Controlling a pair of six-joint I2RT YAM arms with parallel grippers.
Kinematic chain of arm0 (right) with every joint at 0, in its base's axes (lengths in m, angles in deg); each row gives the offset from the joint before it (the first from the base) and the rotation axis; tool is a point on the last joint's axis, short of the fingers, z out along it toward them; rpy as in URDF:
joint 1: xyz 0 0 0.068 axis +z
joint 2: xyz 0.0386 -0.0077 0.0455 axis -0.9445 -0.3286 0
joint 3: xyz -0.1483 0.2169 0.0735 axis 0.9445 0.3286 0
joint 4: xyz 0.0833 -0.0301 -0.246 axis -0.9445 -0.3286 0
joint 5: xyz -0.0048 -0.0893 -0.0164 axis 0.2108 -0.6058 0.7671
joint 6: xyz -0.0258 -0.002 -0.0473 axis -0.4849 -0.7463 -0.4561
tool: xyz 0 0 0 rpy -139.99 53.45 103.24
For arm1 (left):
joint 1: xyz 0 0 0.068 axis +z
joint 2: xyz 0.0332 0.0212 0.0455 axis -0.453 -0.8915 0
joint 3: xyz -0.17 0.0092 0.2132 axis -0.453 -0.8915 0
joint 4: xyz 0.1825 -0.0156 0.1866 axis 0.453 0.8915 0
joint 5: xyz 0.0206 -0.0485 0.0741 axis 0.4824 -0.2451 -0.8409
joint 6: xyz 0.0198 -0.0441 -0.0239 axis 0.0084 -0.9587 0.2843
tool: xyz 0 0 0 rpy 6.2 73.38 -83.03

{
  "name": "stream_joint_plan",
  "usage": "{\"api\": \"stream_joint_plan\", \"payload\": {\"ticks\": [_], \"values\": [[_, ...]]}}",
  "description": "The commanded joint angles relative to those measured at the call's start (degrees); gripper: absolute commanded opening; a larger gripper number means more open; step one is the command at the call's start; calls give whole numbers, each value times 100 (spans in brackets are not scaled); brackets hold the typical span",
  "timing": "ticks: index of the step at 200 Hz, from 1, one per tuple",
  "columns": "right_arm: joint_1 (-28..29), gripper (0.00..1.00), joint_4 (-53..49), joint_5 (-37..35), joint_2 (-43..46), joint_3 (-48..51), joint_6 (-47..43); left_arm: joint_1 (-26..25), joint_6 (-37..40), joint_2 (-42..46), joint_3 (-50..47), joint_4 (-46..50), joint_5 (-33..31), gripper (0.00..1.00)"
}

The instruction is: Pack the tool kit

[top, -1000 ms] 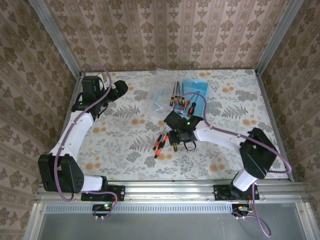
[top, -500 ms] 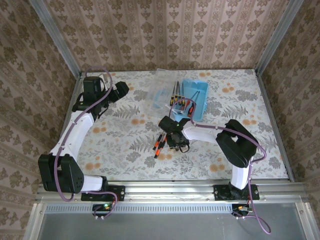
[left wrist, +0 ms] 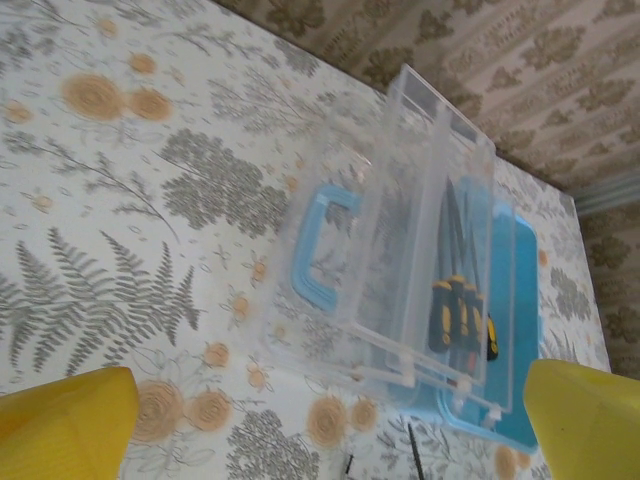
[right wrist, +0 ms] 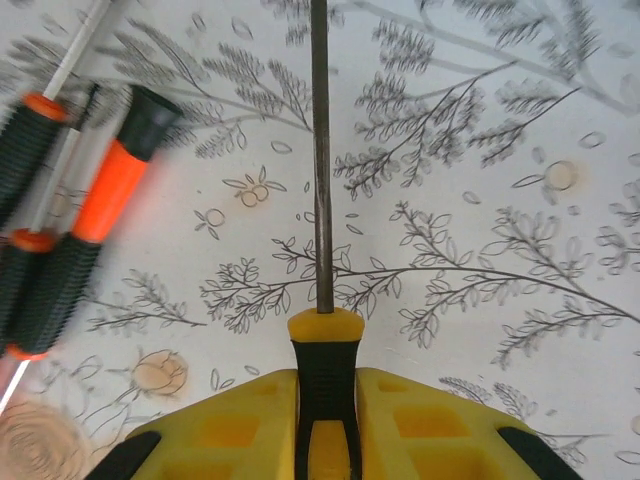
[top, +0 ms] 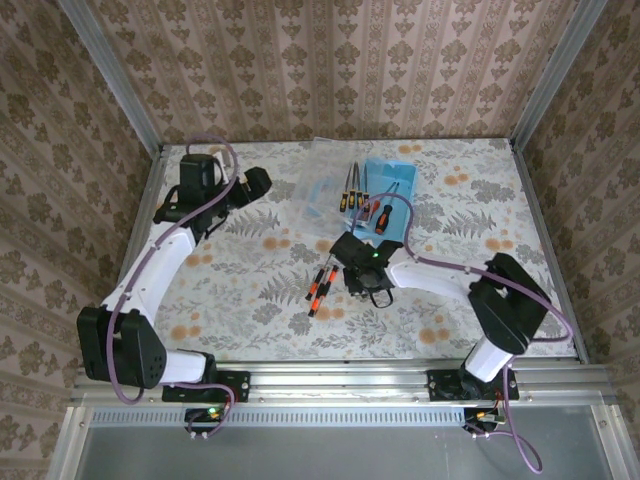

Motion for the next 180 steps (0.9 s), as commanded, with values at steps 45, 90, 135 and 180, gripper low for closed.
{"api": "stream_joint_plan", "payload": {"ticks": [45, 90, 135, 180], "values": [[-277, 22, -463, -333, 1566, 193, -39, -114, 314, -71, 177, 186, -153, 100], [-1002, 22, -486, 49, 1937, -364, -450, -114, 345, -113, 199, 221, -179, 100], [-1937, 22, -142, 1001, 689, -1699, -650, -112, 375, -123, 195, 236, -232, 100], [-2298, 21, 327, 2032, -829, -2910, -121, -112, 393, -96, 193, 243, -284, 100]]}}
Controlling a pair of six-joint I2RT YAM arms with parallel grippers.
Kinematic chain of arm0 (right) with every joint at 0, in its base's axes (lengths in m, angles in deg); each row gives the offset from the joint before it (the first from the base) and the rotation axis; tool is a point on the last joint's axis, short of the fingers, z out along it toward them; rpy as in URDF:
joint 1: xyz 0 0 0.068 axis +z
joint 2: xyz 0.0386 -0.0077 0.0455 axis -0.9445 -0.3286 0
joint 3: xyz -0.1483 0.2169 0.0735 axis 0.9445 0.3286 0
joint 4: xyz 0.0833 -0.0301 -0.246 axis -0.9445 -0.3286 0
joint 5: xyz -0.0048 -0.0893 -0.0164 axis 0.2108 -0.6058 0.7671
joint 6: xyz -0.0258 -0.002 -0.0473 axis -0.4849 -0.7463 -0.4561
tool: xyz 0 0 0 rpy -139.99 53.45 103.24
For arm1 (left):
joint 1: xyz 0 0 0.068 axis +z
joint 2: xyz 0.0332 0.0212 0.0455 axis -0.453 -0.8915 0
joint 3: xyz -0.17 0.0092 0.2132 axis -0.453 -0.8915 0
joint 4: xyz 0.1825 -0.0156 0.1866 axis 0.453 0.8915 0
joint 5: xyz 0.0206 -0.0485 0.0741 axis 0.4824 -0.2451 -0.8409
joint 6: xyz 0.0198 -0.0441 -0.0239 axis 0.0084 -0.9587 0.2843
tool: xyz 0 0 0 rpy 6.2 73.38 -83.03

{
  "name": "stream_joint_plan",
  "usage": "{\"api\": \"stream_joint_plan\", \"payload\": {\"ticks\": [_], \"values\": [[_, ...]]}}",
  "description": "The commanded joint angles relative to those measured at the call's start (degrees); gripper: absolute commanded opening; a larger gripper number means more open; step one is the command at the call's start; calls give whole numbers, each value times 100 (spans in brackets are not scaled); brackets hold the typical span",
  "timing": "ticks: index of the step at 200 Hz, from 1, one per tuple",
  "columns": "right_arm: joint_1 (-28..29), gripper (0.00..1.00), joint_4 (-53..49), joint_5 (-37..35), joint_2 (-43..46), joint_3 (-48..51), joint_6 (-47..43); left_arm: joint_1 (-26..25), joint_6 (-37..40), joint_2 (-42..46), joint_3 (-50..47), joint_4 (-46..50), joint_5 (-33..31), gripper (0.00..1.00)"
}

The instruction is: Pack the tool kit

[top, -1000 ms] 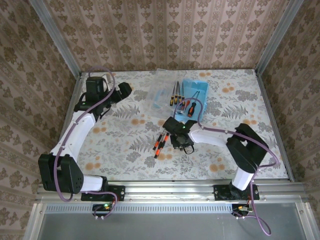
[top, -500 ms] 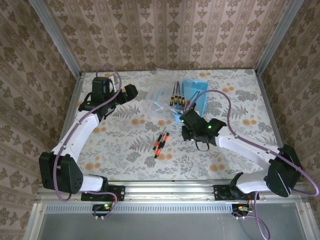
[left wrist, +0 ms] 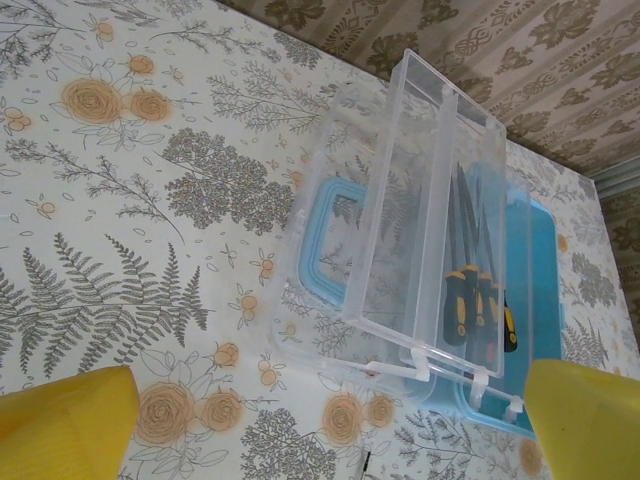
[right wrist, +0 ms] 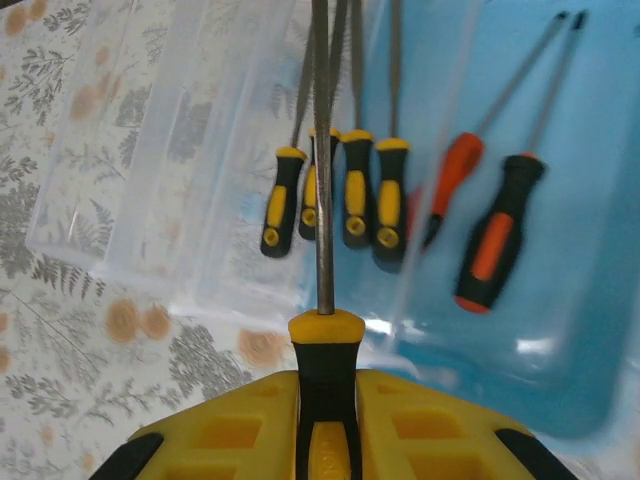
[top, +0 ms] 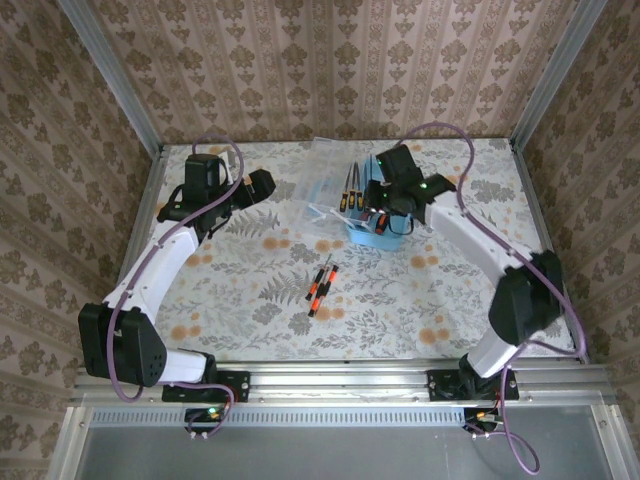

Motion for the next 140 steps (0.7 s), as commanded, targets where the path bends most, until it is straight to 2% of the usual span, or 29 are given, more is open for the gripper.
{"api": "stream_joint_plan", "payload": {"ticks": [1, 61, 102, 123, 140], "values": [[-121, 21, 285, 777, -562, -473, 303, -11, 141, -16, 159, 185, -94, 100], [-387, 21, 712, 1613, -1726, -1147, 568, -7, 153, -13, 165, 196, -95, 100], [-405, 22, 816, 1603, -1873, -1216, 593, -8, 162, -37, 159, 195, -103, 100], [-414, 26, 834, 1615, -1912, -1212, 526, -9, 156, -44, 172, 205, -103, 100], [-448, 35, 868, 1772, -1959, -1220, 525, -7, 161, -48, 170, 193, -95, 100]]}}
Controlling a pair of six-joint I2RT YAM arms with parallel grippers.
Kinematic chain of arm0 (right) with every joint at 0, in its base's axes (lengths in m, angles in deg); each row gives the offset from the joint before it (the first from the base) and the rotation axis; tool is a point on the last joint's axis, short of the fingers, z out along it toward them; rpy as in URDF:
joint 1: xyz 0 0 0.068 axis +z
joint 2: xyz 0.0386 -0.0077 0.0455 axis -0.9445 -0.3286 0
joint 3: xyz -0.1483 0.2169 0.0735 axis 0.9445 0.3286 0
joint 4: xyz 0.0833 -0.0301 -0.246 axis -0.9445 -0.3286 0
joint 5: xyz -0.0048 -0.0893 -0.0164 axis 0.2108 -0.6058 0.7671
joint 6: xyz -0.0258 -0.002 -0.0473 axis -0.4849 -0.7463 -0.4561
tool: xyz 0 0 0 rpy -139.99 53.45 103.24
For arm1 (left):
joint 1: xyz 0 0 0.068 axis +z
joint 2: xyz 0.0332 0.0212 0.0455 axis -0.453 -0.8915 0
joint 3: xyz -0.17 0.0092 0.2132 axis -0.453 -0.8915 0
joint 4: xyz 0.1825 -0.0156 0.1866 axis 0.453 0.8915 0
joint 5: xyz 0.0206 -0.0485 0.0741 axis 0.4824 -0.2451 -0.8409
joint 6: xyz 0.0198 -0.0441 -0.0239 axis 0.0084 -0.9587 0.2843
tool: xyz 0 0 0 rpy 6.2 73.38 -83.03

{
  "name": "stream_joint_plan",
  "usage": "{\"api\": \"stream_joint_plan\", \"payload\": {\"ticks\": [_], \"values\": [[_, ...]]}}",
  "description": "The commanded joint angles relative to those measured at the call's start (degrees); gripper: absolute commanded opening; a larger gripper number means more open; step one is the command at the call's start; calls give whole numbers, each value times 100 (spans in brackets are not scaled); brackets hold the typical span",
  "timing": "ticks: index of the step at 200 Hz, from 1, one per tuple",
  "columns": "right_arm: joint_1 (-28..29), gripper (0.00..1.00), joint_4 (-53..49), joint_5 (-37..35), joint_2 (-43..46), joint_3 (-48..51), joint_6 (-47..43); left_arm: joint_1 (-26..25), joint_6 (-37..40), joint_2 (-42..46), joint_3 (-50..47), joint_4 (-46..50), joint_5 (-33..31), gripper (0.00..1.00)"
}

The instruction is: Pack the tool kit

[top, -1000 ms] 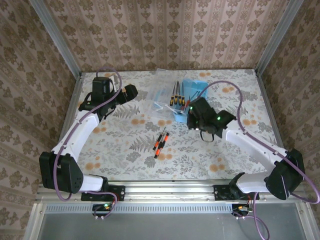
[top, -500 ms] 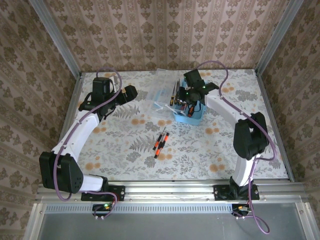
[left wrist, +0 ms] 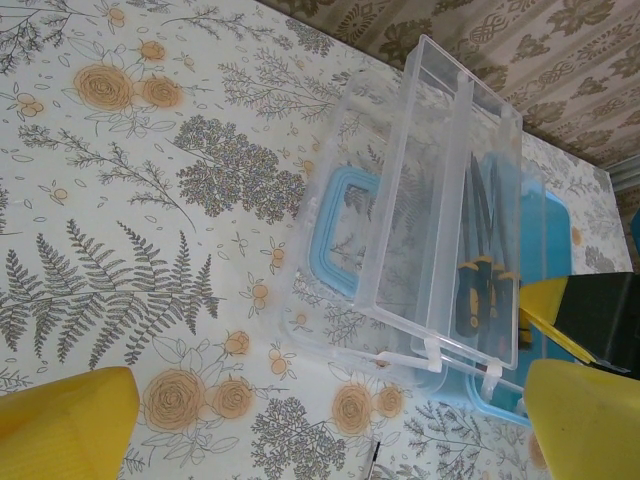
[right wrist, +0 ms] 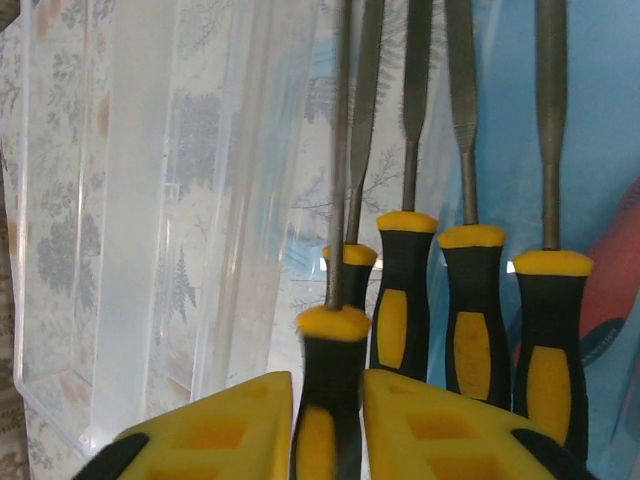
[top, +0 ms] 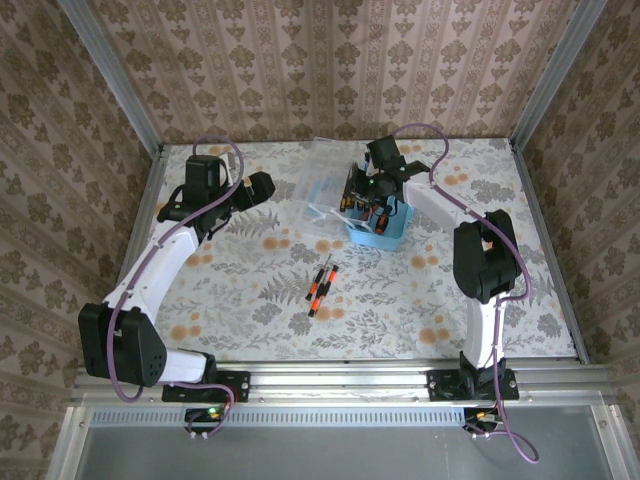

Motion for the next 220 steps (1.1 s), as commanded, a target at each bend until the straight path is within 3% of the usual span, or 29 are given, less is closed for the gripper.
{"api": "stream_joint_plan", "payload": {"ticks": [1, 37, 92, 117, 143, 180, 220], "values": [[-33, 35, 162, 291, -116, -208, 31, -7, 126, -48, 171, 51, -55, 100], [-117, 39, 182, 400, -61, -204, 3, -7, 135, -46, 172, 56, -68, 100], [-204, 40, -165, -296, 912, 302, -398, -33, 109, -126, 152, 8, 27, 100], [-223, 44, -450, -1205, 1596, 909, -526, -85, 159, -327, 227, 29, 255, 100], [-223, 48, -489, -1503, 2268, 1754, -689, -212, 274, -677, 317, -74, 720, 100], [-322, 58, -487, -1477, 3510, 3077, -775, -340, 95, -1339, 569, -594, 1211, 100], [-516, 65, -738, -1361, 4807, 4147, -830, -427, 92, -2262, 1610, -181, 1224, 100]]}}
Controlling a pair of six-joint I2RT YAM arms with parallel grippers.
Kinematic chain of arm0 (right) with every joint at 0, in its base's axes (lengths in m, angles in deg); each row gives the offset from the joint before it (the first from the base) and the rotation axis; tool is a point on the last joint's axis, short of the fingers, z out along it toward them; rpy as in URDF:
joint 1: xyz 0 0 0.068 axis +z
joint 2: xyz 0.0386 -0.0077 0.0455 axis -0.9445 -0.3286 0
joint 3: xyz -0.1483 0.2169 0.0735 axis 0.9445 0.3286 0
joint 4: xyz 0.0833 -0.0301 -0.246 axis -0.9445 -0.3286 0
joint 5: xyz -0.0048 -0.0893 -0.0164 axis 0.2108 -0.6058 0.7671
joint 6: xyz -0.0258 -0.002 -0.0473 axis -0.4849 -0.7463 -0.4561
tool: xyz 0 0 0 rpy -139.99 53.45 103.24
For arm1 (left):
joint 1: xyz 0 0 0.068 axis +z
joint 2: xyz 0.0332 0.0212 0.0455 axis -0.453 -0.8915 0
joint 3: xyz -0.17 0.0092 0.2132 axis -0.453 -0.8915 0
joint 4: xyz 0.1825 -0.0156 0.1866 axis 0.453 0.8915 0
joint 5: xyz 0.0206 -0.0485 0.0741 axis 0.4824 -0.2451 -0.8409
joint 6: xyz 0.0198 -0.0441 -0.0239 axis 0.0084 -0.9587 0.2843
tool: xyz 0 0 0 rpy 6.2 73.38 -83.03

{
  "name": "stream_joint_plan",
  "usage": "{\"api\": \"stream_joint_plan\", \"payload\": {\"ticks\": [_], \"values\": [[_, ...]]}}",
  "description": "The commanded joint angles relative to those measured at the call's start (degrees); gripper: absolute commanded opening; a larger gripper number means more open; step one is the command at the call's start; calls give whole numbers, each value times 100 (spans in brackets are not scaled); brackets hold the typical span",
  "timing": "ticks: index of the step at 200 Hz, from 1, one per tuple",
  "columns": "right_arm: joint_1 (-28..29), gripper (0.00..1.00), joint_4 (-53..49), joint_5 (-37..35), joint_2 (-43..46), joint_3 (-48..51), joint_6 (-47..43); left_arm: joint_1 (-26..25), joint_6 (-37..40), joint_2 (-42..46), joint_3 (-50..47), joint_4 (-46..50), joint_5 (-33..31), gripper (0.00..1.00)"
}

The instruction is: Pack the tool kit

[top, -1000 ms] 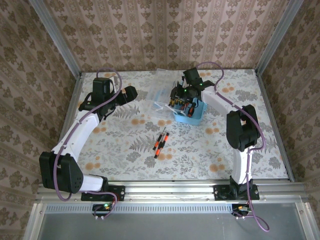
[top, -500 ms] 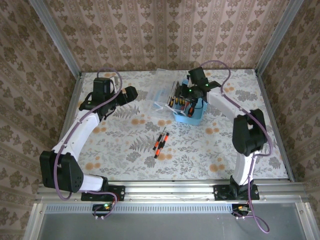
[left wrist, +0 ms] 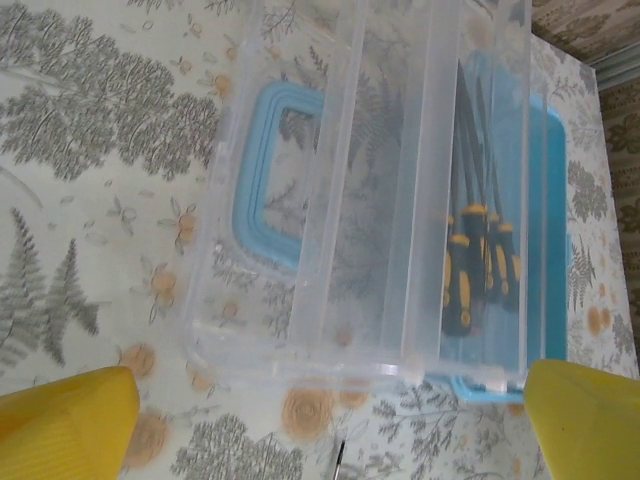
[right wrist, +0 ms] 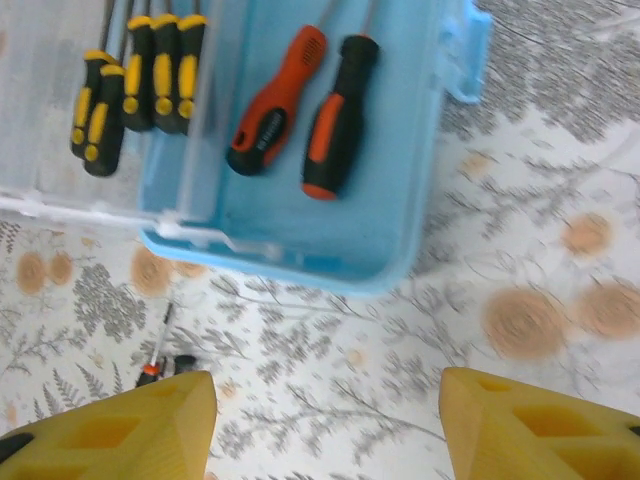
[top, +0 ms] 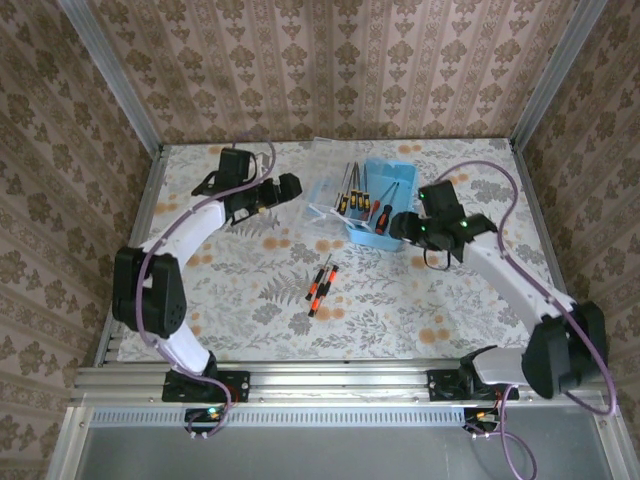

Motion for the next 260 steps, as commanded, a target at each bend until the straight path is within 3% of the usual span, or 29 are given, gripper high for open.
{"api": "stream_joint_plan", "payload": {"ticks": [1, 48, 95, 178, 229, 260], "values": [[-106, 65, -246, -75, 646, 418, -133, -94, -9, -319, 632, 49, 229, 100], [-284, 69, -637, 507, 1692, 806, -172, -272, -100, -1000, 1359, 395, 184, 100], [-311, 70, -1032, 459, 2082, 658, -325, -614, -302, -1088, 1399, 76, 433, 100], [-339, 71, -1182, 222, 2123, 516, -294, -1512, -835, -421, 230, -1024, 375, 100], [-215, 68, -1113, 126, 2049, 510, 231, -1049, -52, 129, 660, 240, -329, 100], [579, 66, -780, -593, 2040, 706, 987, -390, 23, 791, 672, 679, -619, 100]]}}
